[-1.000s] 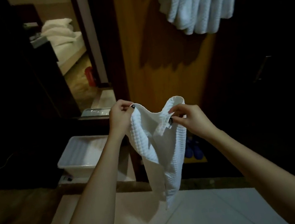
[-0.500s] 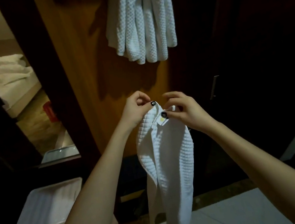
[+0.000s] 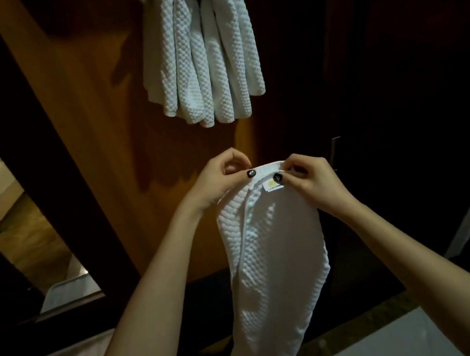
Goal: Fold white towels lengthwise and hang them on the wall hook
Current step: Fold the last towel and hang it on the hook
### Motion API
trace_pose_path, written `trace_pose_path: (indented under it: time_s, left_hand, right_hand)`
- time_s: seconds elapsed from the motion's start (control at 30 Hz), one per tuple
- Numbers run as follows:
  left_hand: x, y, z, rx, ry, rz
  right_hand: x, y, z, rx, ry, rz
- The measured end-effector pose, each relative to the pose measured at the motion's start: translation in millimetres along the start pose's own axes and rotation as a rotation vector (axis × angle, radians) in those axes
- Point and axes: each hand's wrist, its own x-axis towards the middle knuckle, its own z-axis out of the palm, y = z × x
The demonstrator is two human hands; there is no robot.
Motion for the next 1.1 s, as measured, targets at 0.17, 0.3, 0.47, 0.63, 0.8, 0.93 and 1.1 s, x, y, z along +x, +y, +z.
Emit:
trace_pose_path:
  time_s: [0.17,0.3,0.47,0.63,0.8,0.93,1.1]
  left_hand:
    - [-6,-22,-16,-0.017,-0.014,-0.037]
    - [1,-30,-4,-0.048,0.212,-0.045]
    - [12,-39,37,-0.061,0.568,-0.102]
    - [25,-47,72,-0.100,0.740,-0.074]
    - [22,-62,96,-0.153,0.674,-0.080]
    - [13,-72,104,-0.339,0.607,-0.095]
    - [-2,-75,98,-0.318,0.513,-0.114]
  right_hand:
    - [16,24,-12,-0.007,0.045,0.041]
    - [29,39,-14,0.016,0.070,0.059]
    - [31,48,-19,0.008,0.106,-0.010]
    - [20,50,-26,-0.020,0.169,-0.058]
    - [7,53,-17,0.092,0.183,0.053]
    - [1,58,-2,0.093,0.136,0.091]
    - [-6,72,8,0.067,0.085,0.156]
